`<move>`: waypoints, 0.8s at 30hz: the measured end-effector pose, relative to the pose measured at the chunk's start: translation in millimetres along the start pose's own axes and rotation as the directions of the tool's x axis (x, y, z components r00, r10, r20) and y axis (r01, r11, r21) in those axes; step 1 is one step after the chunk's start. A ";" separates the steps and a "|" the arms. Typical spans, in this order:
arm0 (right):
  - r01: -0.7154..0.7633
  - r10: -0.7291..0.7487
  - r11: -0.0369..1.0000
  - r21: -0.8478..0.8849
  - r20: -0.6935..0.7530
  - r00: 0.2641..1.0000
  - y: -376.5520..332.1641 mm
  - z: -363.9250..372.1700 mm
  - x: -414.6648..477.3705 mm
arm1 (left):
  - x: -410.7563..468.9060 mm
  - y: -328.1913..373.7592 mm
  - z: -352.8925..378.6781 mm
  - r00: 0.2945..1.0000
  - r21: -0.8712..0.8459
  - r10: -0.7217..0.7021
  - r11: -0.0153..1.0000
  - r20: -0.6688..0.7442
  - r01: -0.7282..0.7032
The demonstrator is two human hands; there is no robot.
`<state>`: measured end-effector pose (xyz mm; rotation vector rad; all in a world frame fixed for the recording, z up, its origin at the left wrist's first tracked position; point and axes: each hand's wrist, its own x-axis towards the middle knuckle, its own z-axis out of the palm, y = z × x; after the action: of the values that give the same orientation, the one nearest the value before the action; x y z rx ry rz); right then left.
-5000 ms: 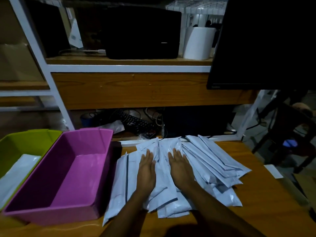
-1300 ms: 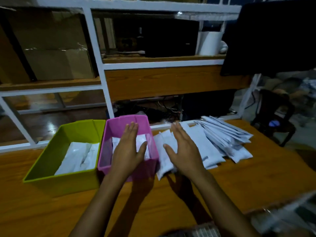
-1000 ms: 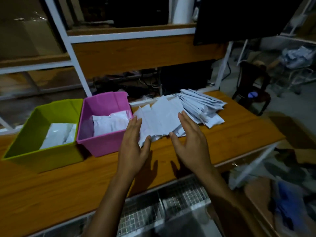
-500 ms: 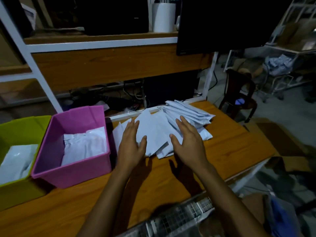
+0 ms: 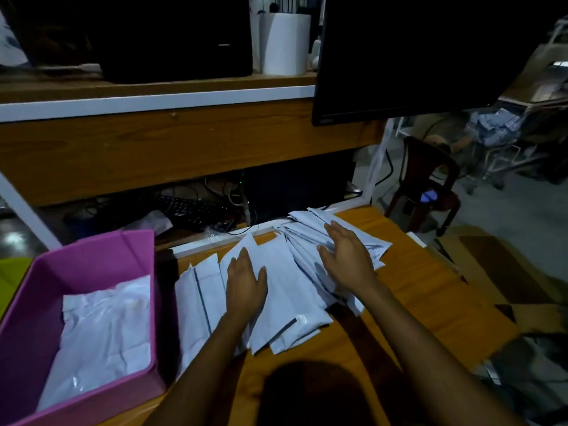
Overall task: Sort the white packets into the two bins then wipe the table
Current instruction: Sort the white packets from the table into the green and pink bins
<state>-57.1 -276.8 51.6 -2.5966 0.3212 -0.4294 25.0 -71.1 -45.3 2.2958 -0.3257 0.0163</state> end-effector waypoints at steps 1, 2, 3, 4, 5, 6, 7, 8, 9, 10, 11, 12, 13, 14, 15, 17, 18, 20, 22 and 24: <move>-0.014 0.014 1.000 -0.019 0.009 1.000 7.3 2.4 10.9 | 3.4 -1.9 6.2 1.000 0.003 -0.014 1.000 0.009 0.014; -0.032 0.033 0.999 -0.040 0.026 0.999 15.1 5.2 22.0 | 6.2 -2.8 12.6 1.000 0.010 -0.019 1.000 0.008 0.019; -0.051 0.054 0.997 -0.066 0.049 0.997 23.0 7.5 32.8 | 8.0 -1.7 18.1 1.000 0.020 -0.020 1.000 -0.005 0.020; -0.070 0.077 0.993 -0.095 0.071 0.994 31.0 9.7 43.5 | 11.1 -1.8 23.4 1.000 0.033 -0.019 0.999 -0.023 0.020; -0.084 0.095 0.989 -0.123 0.085 0.992 39.7 11.9 54.4 | 12.5 0.6 26.2 0.999 0.044 -0.036 0.998 -0.034 0.038; -0.096 0.109 0.986 -0.139 0.089 0.990 48.8 13.7 64.6 | 15.3 1.0 30.2 0.998 0.056 -0.055 0.997 -0.042 0.057; -0.112 0.125 0.984 -0.140 0.088 0.988 57.6 15.2 74.5 | 17.9 1.0 33.7 0.997 0.077 -0.066 0.995 -0.048 0.069; -0.135 0.147 0.983 -0.128 0.089 0.985 66.7 17.0 84.5 | 20.2 1.2 36.1 0.996 0.101 -0.072 0.992 -0.057 0.078; -0.161 0.171 0.981 -0.110 0.091 0.981 75.5 18.2 94.1 | 21.8 2.6 37.1 0.994 0.112 -0.086 0.989 -0.066 0.093; -0.189 0.198 0.978 -0.089 0.096 0.976 84.5 19.3 102.9 | 24.2 1.0 39.7 0.992 0.115 -0.098 0.988 -0.078 0.107; -0.214 0.221 0.974 -0.071 0.103 0.970 94.2 21.1 111.8 | 26.3 1.3 40.2 0.989 0.108 -0.119 0.986 -0.090 0.128; -0.240 0.245 0.969 -0.053 0.118 0.962 104.1 23.5 120.0 | 29.4 1.6 40.1 0.985 0.098 -0.136 0.984 -0.106 0.147; -0.262 0.264 0.964 -0.036 0.139 0.954 113.8 26.4 128.1 | 33.4 1.8 39.6 0.981 0.093 -0.152 0.982 -0.123 0.164; -0.274 0.273 0.962 -0.018 0.167 0.947 122.6 30.0 135.6 | 38.5 1.5 40.1 0.977 0.091 -0.164 0.980 -0.139 0.178; -0.270 0.266 0.963 -0.004 0.198 0.944 130.1 33.8 142.9 | 42.5 3.9 39.4 0.972 0.088 -0.181 0.977 -0.152 0.196; -0.258 0.247 0.966 0.009 0.261 0.933 141.6 41.7 155.2 | 48.6 8.7 39.6 0.964 0.078 -0.199 0.973 -0.178 0.216; -0.260 0.244 0.965 0.016 0.290 0.925 144.6 44.8 159.4 | 51.0 9.8 40.1 0.962 0.070 -0.198 0.974 -0.188 0.214; -0.285 0.249 0.957 0.057 0.350 0.903 149.4 52.1 164.3 | 55.2 11.0 41.1 0.963 0.050 -0.186 0.979 -0.197 0.199; -0.294 0.246 0.952 0.081 0.366 0.897 154.1 60.3 165.1 | 58.3 14.4 41.5 0.963 0.054 -0.162 0.983 -0.215 0.178; -0.266 0.231 0.962 0.068 0.327 0.917 159.1 66.8 163.6 | 59.6 22.8 39.8 0.961 0.056 -0.132 0.987 -0.245 0.150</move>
<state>94.2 -433.4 -43.7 -2.4216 0.4920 0.0596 73.5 -128.4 -49.0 2.3545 -0.0357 0.2359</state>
